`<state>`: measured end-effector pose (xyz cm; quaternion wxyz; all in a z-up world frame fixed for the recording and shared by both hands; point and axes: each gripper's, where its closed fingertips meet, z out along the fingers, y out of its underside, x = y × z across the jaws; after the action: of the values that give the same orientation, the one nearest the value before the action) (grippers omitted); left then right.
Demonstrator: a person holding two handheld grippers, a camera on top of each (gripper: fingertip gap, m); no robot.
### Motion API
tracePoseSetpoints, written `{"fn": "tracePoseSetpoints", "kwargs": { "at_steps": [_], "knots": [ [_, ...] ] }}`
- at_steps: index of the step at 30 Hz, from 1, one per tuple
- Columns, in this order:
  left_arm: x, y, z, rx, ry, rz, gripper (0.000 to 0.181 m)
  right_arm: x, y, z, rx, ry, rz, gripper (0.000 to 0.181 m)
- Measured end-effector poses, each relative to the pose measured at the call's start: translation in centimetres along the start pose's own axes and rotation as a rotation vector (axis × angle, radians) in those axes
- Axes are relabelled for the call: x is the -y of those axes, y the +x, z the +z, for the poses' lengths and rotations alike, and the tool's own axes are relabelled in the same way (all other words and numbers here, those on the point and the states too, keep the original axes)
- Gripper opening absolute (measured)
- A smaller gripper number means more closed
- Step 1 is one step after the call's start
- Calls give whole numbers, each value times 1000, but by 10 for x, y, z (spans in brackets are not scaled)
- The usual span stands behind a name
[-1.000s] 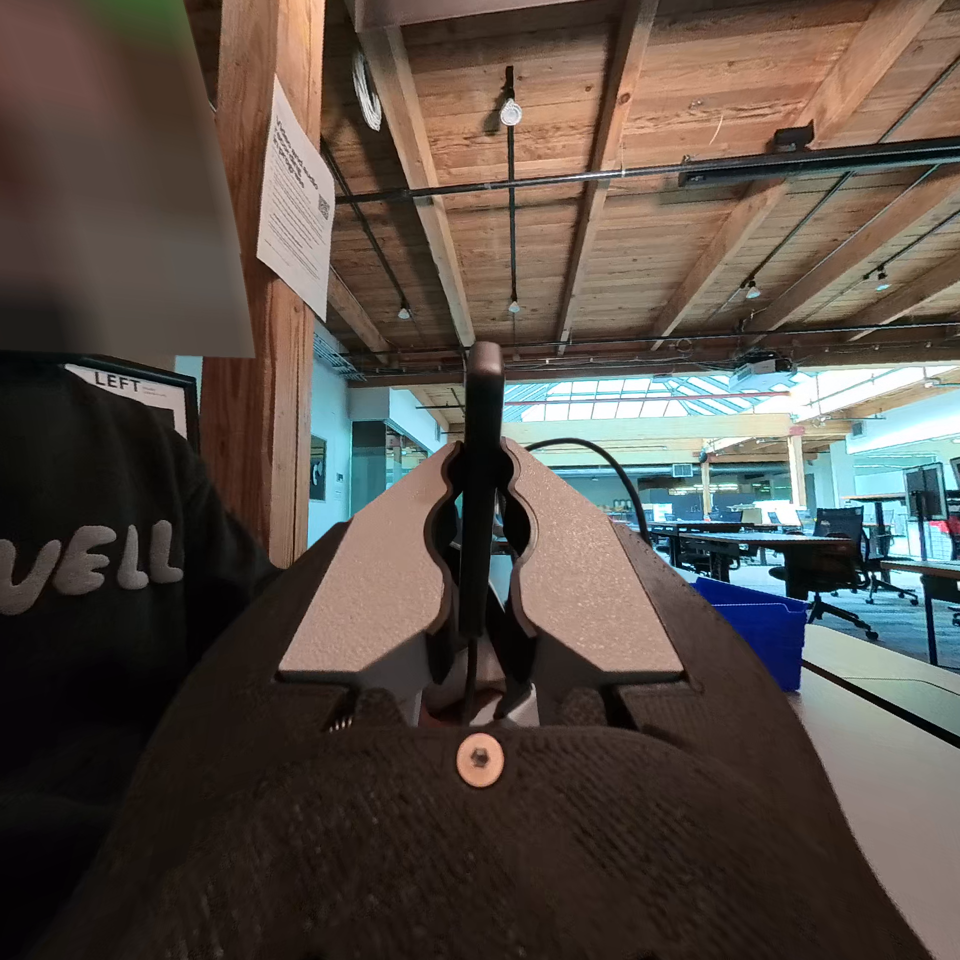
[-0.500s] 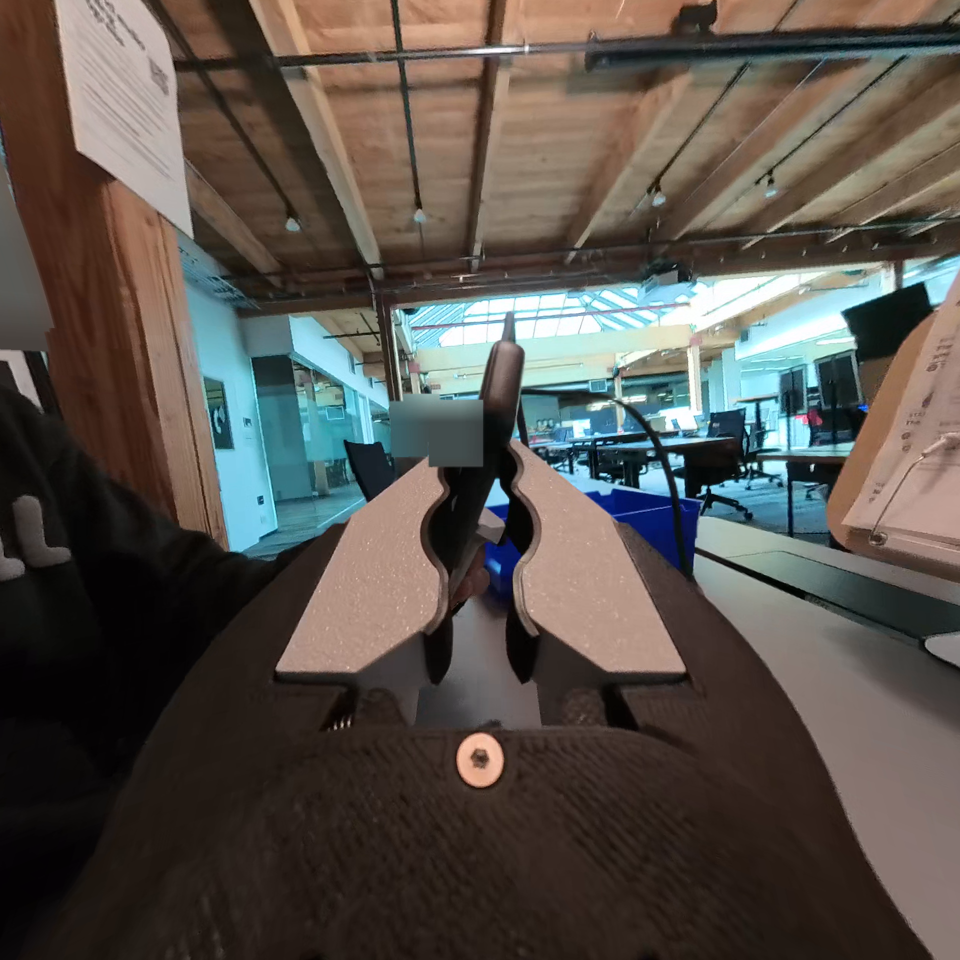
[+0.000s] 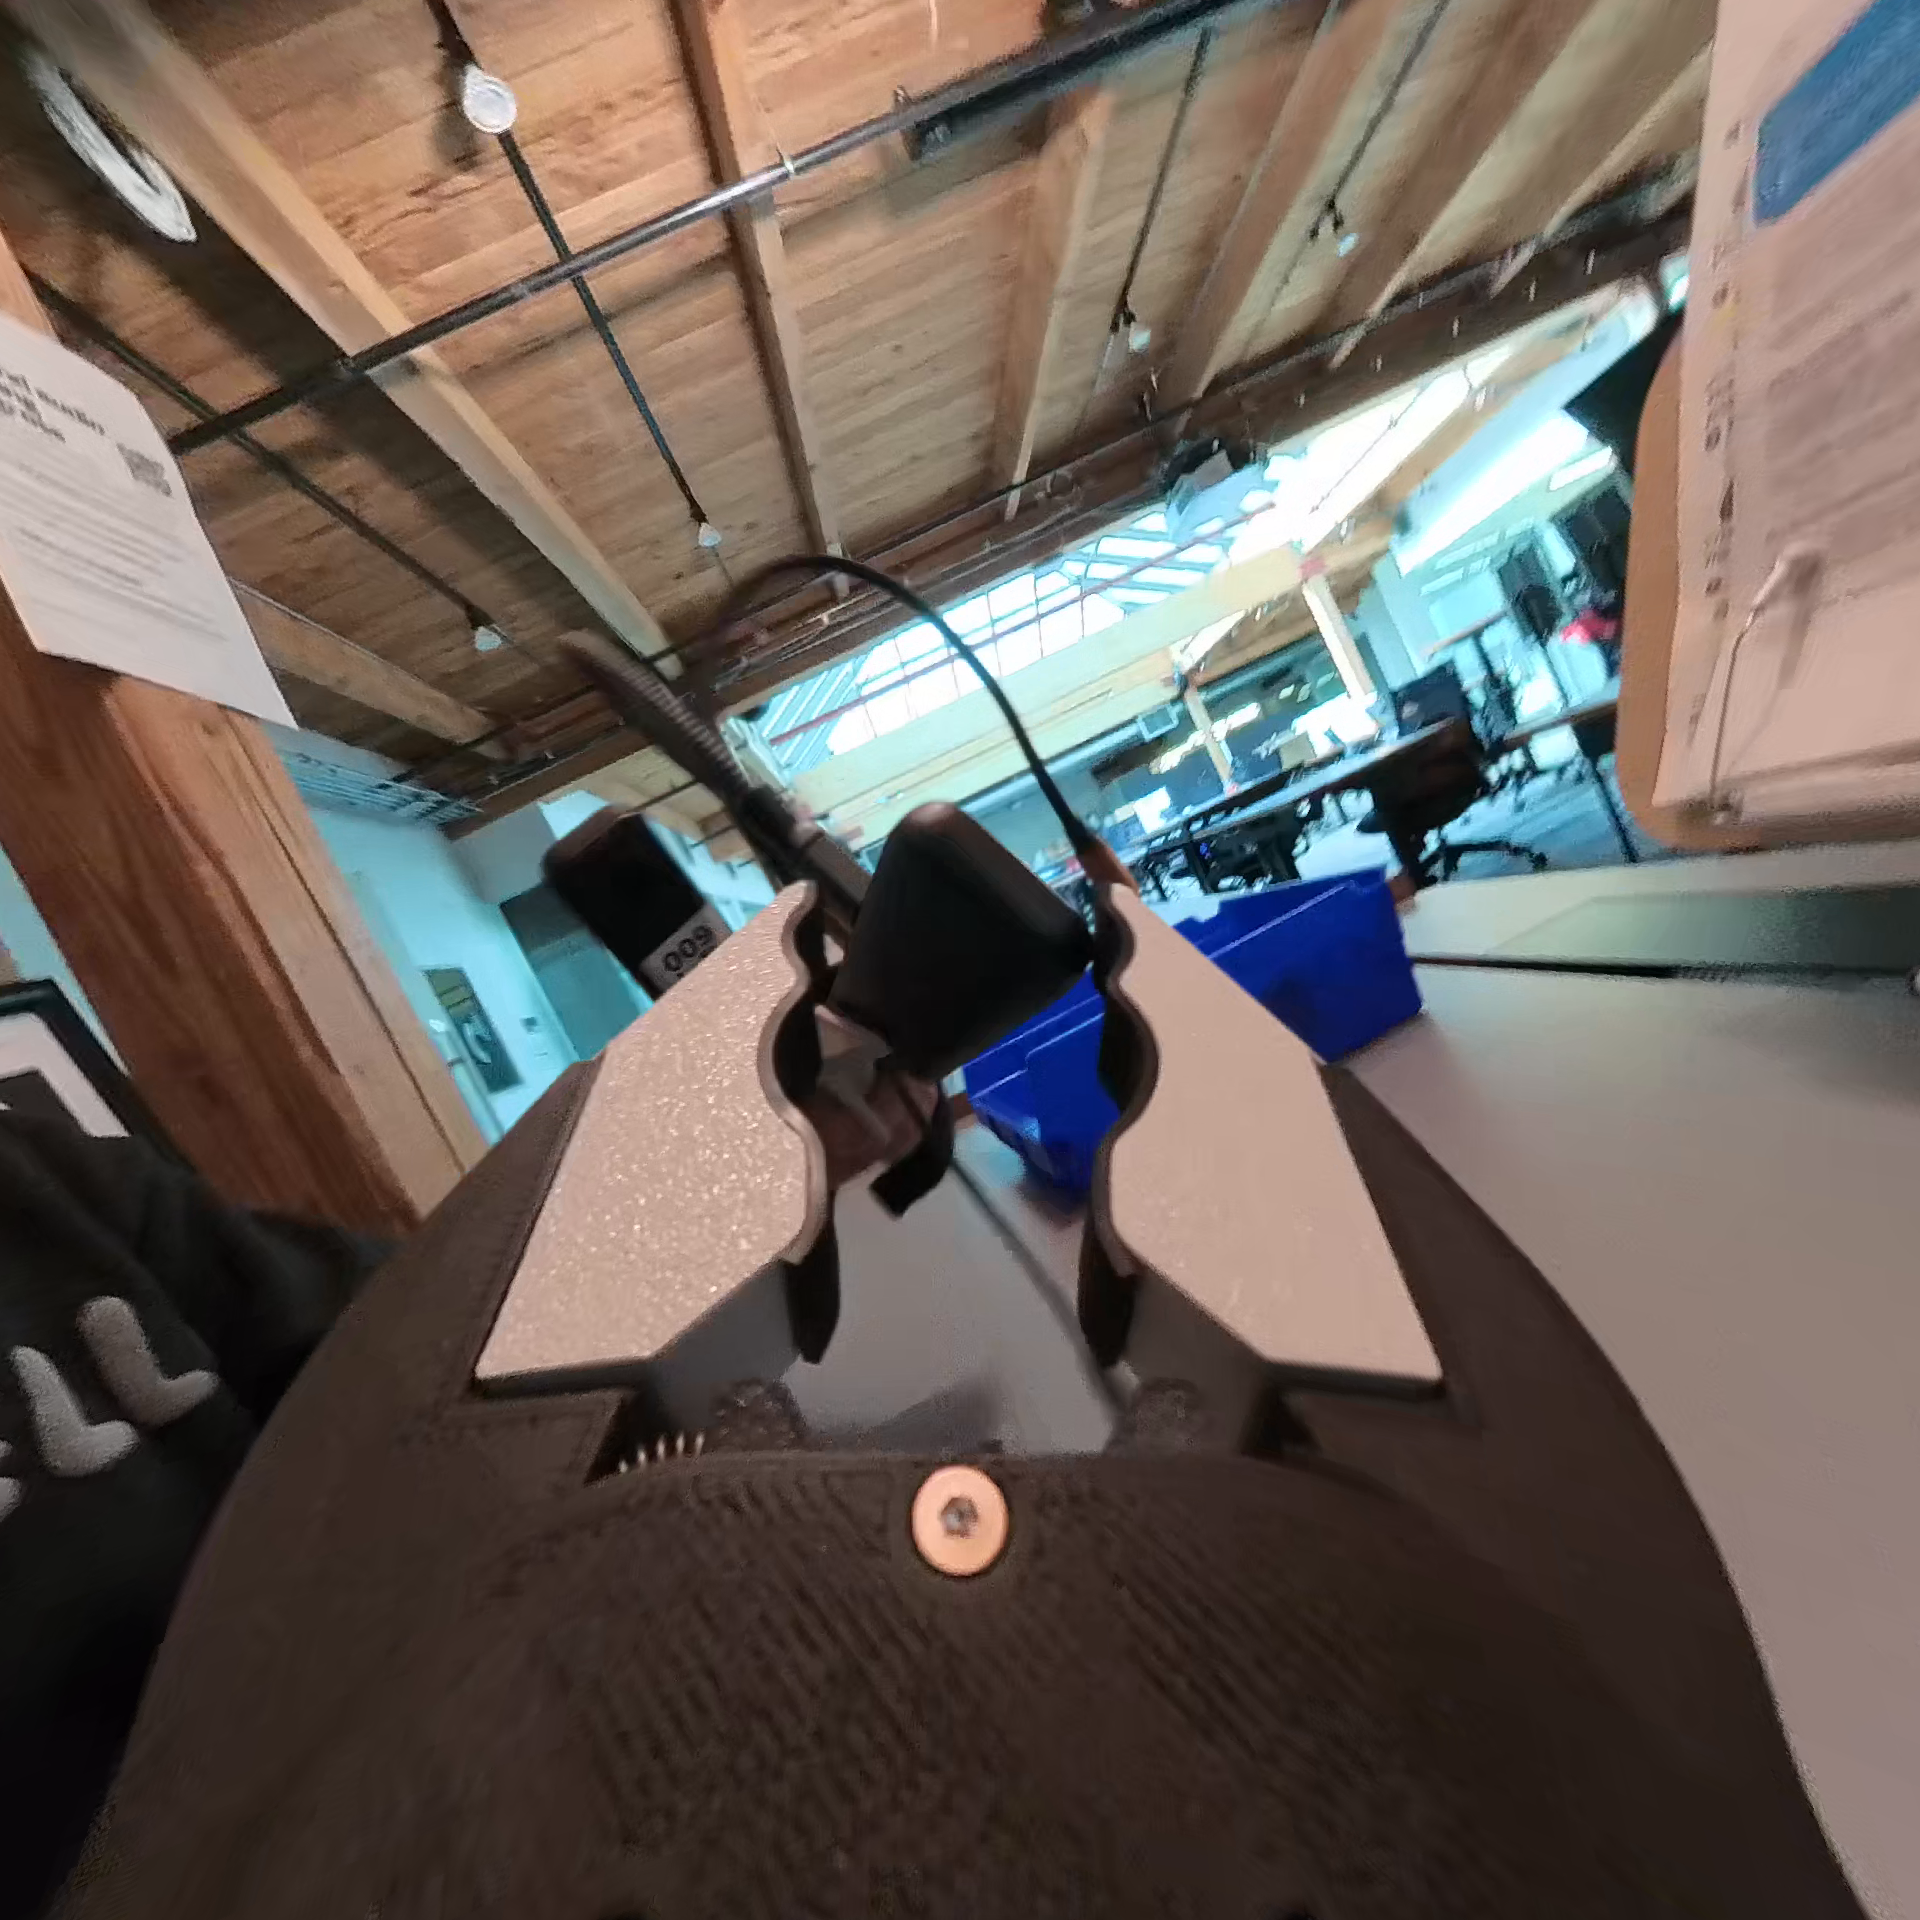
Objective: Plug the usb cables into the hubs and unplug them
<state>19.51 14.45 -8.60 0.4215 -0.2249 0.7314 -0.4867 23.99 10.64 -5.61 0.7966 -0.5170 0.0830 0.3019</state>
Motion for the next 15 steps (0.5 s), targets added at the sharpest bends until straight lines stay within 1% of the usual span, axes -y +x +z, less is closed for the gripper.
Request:
{"fn": "tracePoseSetpoints", "kwargs": {
  "at_steps": [2, 3, 4, 5, 7, 9, 11, 12, 13, 14, 15],
  "knots": [
    [-3, -3, -3, 74, -96, 341, 9, -3, 5, -2, -5, -42, 75, 62],
    [-2, -2, -4, 93, -127, 503, 9, -6, 5, -3, 4, -67, 104, 65],
    [-1, -1, -5, 105, -147, 620, 9, -10, 5, -4, 11, -95, 133, 64],
    [1, 2, -7, 107, -157, 695, 9, -14, 4, -5, 28, -122, 153, 64],
    [7, 4, -11, 110, -144, 780, 9, -23, -2, -8, 78, -186, 174, 58],
    [13, 6, -16, 99, -116, 805, 9, -31, -9, -13, 132, -248, 170, 61],
    [18, 12, -20, 70, -75, 833, 9, -28, -16, -14, 169, -233, 169, 59],
    [17, 16, -20, 43, -70, 837, 9, -27, -24, -14, 211, -228, 173, 58],
    [17, 19, -20, 31, -66, 847, 9, -28, -31, -14, 248, -240, 181, 54],
    [17, 21, -20, 25, -57, 853, 9, -33, -36, -14, 271, -270, 177, 53],
    [18, 24, -19, 13, -51, 846, 9, -39, -38, -13, 273, -299, 150, 50]
  ]
}}
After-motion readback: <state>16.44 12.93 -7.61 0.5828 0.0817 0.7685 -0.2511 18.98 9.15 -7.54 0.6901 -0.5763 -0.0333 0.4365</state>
